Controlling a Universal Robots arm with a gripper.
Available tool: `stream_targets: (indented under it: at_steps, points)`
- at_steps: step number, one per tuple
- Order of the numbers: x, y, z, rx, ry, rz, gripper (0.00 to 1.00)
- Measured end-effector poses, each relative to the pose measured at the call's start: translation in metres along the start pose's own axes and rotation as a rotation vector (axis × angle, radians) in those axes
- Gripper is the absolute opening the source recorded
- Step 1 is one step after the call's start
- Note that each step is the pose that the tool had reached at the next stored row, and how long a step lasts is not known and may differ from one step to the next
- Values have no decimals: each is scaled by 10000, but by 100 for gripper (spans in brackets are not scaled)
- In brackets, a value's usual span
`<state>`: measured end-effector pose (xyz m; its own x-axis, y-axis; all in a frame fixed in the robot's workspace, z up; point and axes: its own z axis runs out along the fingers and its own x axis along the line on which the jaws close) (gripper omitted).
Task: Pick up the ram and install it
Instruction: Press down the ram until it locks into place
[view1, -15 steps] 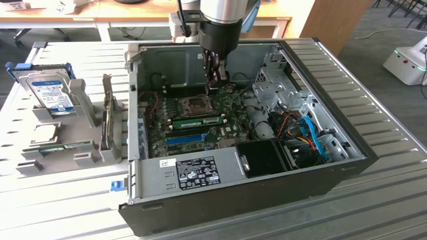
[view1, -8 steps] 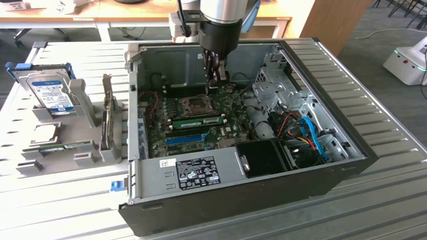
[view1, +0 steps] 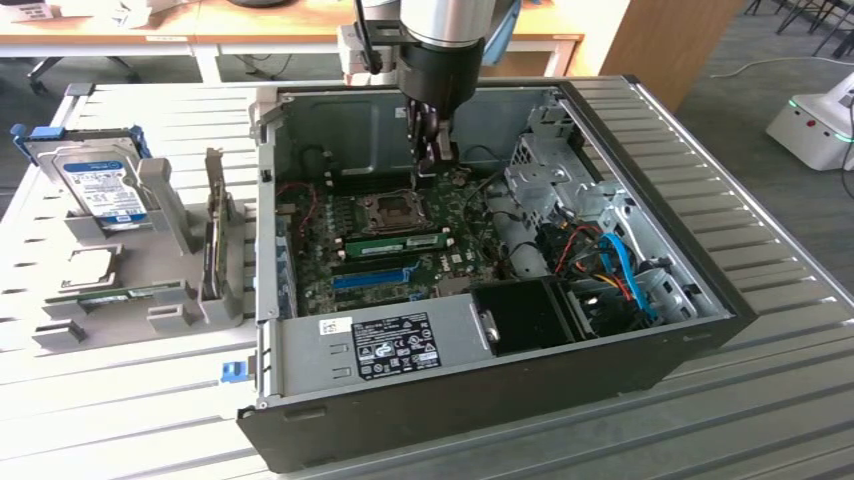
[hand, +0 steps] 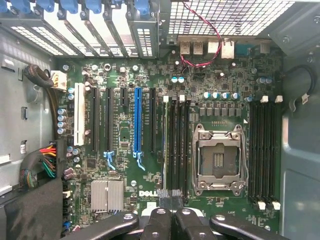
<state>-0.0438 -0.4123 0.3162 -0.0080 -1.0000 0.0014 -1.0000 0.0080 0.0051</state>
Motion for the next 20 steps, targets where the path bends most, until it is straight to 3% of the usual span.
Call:
stream_targets:
  at_steps: [6,20]
  points:
    - [-1,-41,0,-1,0,-1,10]
    - [0,-284,19,-1,-4,0,10]
